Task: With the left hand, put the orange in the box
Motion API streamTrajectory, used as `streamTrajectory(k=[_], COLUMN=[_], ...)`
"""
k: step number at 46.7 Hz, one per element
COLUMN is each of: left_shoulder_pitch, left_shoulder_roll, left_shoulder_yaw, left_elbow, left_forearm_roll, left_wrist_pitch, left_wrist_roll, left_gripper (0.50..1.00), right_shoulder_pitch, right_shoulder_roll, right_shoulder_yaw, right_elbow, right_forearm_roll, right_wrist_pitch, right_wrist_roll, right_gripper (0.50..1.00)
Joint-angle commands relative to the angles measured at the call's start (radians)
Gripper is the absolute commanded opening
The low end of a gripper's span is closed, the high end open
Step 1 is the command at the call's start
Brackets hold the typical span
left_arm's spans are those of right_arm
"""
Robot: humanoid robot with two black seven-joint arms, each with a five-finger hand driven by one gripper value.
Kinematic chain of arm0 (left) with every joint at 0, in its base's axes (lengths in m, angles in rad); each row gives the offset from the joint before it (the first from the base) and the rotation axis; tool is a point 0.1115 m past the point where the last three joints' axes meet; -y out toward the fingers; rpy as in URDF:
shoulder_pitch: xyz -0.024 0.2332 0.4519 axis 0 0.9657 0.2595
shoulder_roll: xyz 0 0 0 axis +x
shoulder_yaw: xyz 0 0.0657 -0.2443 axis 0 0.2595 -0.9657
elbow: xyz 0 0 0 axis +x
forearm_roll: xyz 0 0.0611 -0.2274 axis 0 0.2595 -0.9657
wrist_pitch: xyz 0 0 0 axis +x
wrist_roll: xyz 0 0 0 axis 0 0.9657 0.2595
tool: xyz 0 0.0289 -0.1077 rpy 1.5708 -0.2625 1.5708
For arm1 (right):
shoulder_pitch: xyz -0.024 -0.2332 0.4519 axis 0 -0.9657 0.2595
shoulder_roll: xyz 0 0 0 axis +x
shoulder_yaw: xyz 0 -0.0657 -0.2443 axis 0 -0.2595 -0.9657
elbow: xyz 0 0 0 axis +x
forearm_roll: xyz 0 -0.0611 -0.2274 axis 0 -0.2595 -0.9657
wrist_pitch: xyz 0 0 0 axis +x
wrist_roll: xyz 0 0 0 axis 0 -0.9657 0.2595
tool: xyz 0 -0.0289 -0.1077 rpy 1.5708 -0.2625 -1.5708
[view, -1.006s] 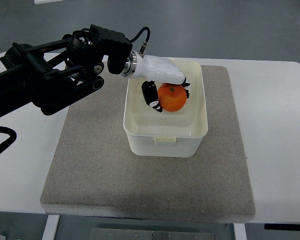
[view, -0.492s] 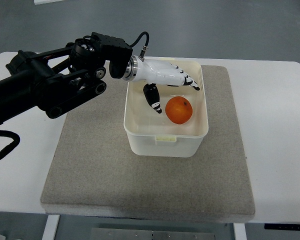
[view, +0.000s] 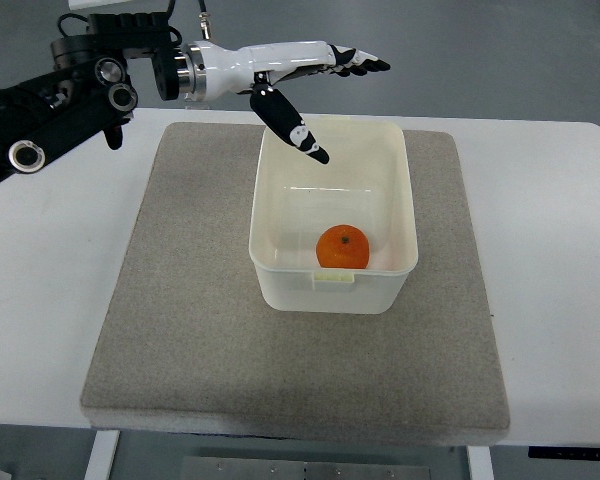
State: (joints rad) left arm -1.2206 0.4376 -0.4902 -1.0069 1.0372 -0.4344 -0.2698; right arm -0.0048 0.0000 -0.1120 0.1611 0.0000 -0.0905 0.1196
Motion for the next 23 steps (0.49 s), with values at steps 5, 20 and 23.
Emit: streamTrajectory(k=[5, 20, 23], left_shoulder_pitch=[0.029, 0.144, 0.168], left_shoulder_roll=[0.059, 0.050, 0.052], left_shoulder_yaw=[-0.011, -0.008, -0.010], left_elbow=[0.083, 0.367, 0.401], left_forearm_roll=[-0.368, -0.831, -0.876], left_wrist_pitch=[-0.015, -0.176, -0.176], left_wrist_roll=[0.000, 0.003, 0.004], left_gripper=[0.994, 0.994, 0.994], right_shoulder_pitch=[0.000, 0.000, 0.000], right_shoulder_roll=[0.000, 0.000, 0.000], right_shoulder_yaw=[0.000, 0.000, 0.000], right_elbow=[0.000, 0.000, 0.000], right_forearm_roll=[0.000, 0.000, 0.000], right_wrist_pitch=[0.000, 0.000, 0.000], right_wrist_roll=[0.000, 0.000, 0.000], right_gripper=[0.932, 0.930, 0.932])
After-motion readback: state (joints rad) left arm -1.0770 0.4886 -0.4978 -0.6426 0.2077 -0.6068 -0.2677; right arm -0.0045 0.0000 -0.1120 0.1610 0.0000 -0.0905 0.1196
